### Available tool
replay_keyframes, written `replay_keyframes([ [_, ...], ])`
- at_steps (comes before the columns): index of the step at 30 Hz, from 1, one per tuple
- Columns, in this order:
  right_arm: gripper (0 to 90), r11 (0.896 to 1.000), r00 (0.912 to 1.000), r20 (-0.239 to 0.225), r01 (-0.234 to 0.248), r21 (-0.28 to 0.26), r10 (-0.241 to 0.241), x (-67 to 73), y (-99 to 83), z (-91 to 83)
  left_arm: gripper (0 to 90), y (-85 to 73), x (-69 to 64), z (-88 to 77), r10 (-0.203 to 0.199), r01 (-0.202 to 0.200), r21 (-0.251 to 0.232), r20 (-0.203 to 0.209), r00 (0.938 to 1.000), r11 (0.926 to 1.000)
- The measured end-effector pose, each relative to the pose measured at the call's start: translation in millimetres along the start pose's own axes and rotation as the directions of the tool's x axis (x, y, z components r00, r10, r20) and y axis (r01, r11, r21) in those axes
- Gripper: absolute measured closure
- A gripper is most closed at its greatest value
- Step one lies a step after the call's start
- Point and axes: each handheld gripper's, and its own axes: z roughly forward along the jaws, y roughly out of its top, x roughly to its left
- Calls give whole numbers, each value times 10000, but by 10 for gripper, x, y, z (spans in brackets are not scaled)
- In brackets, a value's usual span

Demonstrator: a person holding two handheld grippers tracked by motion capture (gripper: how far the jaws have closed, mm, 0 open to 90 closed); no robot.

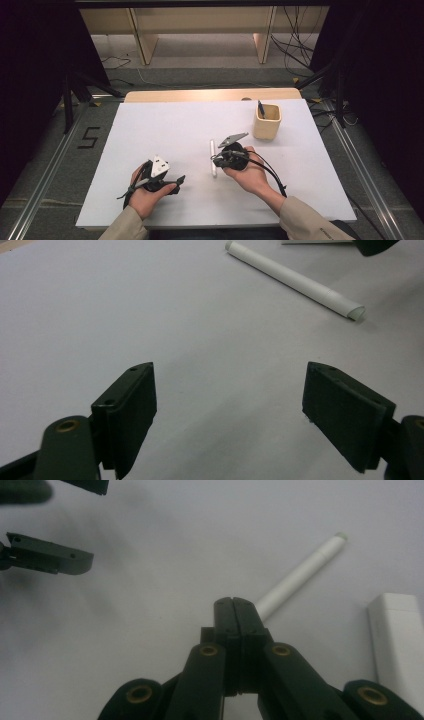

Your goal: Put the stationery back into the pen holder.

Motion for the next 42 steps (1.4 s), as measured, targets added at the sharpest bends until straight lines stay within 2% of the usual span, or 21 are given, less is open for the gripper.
replay_keyframes([
  [7,900,9990,9992,-146,363,255,-359,96,-18,122,215,0,-2,-2,-11,11,-13,12,10000,10000],
  [14,892,9994,9997,-29,238,260,-237,66,-3,154,216,0,-6,4,16,-17,32,41,10000,10000],
  [21,864,9986,9981,346,-518,-51,519,-70,128,172,216,0,-8,6,6,-6,23,50,10000,10000],
  [25,774,9968,9955,513,-795,20,793,-152,217,203,216,1,-11,4,-32,32,-4,46,10000,10000],
  [27,749,9976,9963,542,-679,107,672,-167,258,209,216,1,-11,3,-3,3,2,59,10000,10000],
  [28,719,9993,9988,337,-370,97,367,-170,276,212,216,1,-12,3,-11,11,-16,50,10000,10000],
  [29,716,9994,9985,450,-306,150,299,-163,291,208,215,2,-13,2,-21,21,-27,49,10000,10000],
  [30,728,9999,9977,664,-153,60,149,-159,302,198,215,4,-13,0,-25,26,-26,58,10000,10000],
  [31,763,9999,9977,655,163,-52,-159,-157,309,193,215,4,-14,0,-28,29,-42,42,10000,10000],
  [32,770,9995,9981,553,280,132,-286,-156,315,191,215,5,-14,-1,-31,32,-21,56,10000,10000],
  [34,744,9988,9982,562,-228,445,202,-157,308,184,215,5,-15,1,0,0,-22,58,10000,10000],
  [37,712,9963,9943,684,-838,197,823,-167,304,175,215,7,-20,3,17,-17,-33,76,10000,10000],
  [39,730,9968,9957,481,-794,42,791,-175,325,170,214,7,-19,3,-16,16,-31,82,10000,10000],
  [42,731,9966,9961,409,-790,212,781,-162,371,174,214,5,-13,6,6,-6,-24,86,10000,10000],
])
